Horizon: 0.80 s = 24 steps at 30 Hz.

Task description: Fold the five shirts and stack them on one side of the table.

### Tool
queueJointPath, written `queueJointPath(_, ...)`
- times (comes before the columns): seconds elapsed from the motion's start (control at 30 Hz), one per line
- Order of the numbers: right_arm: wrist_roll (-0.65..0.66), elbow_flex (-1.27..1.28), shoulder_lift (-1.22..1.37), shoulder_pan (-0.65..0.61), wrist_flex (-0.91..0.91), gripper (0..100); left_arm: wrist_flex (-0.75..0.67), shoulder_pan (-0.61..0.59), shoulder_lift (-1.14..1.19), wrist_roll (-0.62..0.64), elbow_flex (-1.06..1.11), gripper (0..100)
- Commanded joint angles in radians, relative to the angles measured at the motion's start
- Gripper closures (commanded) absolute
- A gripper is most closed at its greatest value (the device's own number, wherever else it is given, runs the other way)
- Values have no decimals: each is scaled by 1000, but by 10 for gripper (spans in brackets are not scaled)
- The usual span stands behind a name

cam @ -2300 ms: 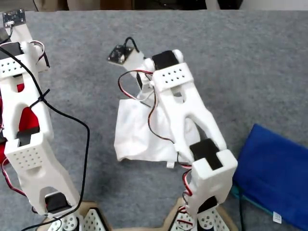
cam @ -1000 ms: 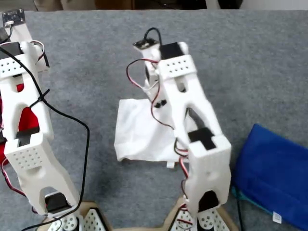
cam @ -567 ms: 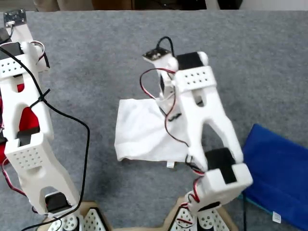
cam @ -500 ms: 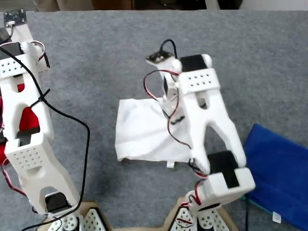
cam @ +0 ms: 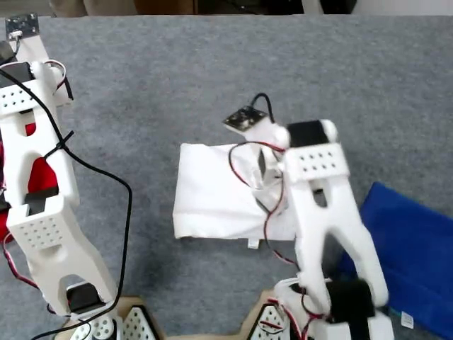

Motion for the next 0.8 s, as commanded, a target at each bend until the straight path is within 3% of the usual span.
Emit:
queueJointPath(0.0,49,-2,-116,91,-25,837,-9,-3,-56,-12,-8,967)
queueJointPath(0.13,78,-77,-119,180,-52,839,-9,-3,-56,-12,-8,967)
queueJointPath(0.27,77,-168,-7,186,-109,845,-9,-2,-56,-12,-8,967)
queueJointPath(0.43,34,-295,292,153,-183,956,-9,-2,-56,-12,-8,967)
queueJointPath(0.63,-17,-484,513,56,-152,848,-9,-2,-56,-12,-8,967)
queueJointPath(0.77,-11,-559,581,2,-150,843,-9,-8,-56,-11,-15,967)
